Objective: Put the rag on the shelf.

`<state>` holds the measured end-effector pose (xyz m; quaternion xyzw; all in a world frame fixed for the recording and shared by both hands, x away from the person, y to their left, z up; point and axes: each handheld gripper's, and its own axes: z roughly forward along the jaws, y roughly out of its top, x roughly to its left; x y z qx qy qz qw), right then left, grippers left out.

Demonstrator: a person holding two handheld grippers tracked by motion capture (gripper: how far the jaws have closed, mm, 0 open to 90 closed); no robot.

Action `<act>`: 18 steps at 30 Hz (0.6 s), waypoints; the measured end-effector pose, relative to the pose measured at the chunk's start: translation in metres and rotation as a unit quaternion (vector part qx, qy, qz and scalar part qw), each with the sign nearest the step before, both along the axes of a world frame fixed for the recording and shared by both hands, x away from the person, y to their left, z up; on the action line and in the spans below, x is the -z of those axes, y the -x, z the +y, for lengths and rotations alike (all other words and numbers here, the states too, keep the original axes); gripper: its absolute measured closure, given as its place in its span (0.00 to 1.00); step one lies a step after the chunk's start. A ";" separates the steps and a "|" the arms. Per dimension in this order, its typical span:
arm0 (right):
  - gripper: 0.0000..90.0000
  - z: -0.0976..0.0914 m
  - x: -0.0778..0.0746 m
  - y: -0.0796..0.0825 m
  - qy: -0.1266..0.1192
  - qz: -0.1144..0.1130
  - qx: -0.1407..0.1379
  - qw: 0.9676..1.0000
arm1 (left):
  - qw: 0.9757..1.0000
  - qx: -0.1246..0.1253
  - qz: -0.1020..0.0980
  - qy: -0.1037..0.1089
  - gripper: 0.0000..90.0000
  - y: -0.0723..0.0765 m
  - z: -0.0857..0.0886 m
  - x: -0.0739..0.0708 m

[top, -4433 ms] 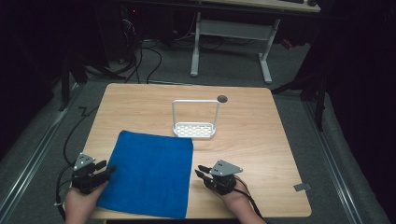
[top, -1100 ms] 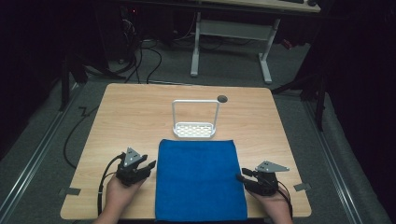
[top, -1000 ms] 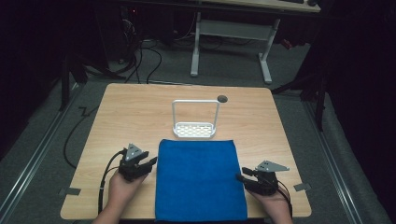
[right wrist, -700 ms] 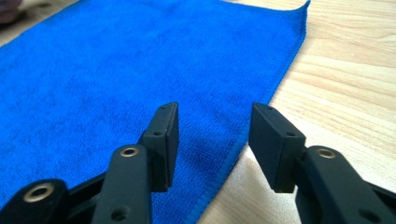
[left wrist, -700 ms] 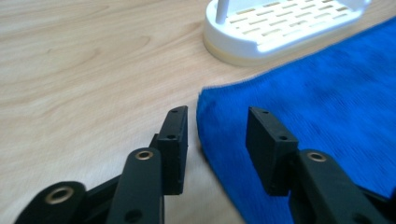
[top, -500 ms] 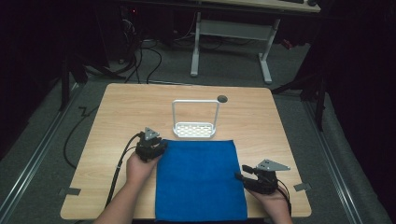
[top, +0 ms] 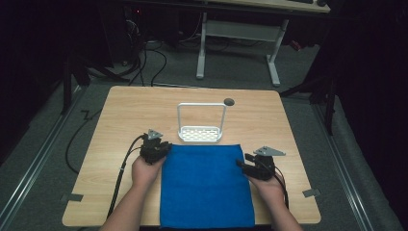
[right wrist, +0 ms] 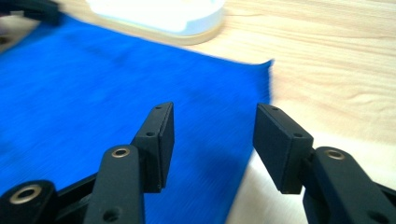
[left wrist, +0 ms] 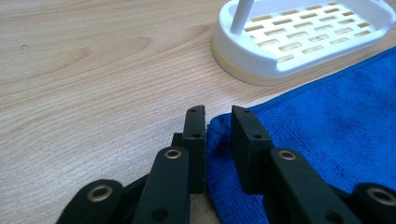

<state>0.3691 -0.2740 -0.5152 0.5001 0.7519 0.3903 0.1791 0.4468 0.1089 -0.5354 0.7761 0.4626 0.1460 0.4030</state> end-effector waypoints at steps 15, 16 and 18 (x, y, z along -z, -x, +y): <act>0.70 0.006 0.011 -0.056 0.053 0.025 0.030 0.998 | 1.000 -0.002 0.003 0.002 0.95 -0.001 0.000 0.000; 0.71 0.007 0.011 -0.056 0.056 0.022 0.029 0.998 | 1.000 -0.001 0.004 0.002 0.95 -0.001 0.000 0.000; 0.74 0.009 0.012 -0.056 0.056 0.019 0.028 0.998 | 1.000 -0.001 0.004 0.002 0.96 -0.001 0.000 0.000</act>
